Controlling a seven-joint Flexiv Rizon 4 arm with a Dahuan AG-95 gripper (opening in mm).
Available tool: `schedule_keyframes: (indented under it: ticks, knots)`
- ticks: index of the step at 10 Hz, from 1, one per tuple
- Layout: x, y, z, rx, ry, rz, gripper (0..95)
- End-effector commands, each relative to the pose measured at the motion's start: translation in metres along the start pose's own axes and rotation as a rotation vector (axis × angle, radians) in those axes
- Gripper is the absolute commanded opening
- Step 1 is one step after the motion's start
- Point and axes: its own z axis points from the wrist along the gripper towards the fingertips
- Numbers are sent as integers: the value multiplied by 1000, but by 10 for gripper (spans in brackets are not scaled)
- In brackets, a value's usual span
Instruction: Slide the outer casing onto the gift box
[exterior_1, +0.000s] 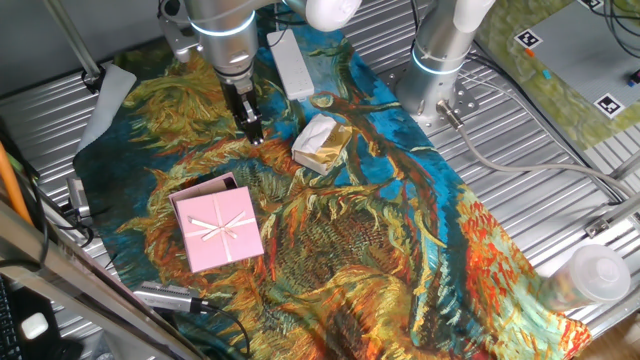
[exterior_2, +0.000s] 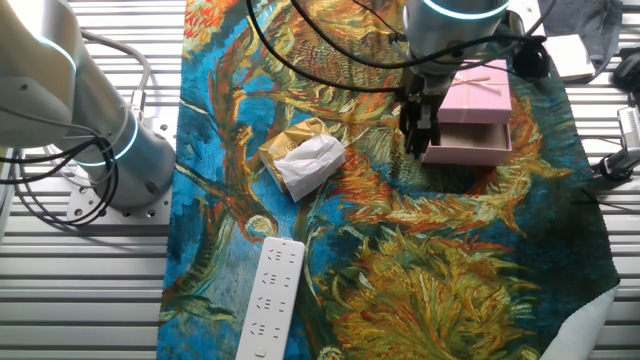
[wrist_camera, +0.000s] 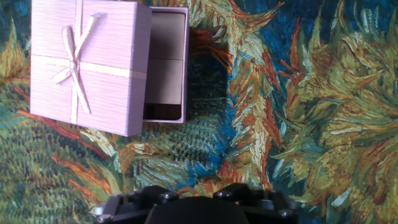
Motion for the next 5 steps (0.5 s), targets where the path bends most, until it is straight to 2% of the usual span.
schedule_keyframes:
  ticks: [1, 2, 5]
  knots:
    - [0, 0, 1, 0, 0, -72, 0]
    - [0, 0, 1, -1, 1, -73, 0]
    - [0, 0, 1, -3, 0, -157, 0]
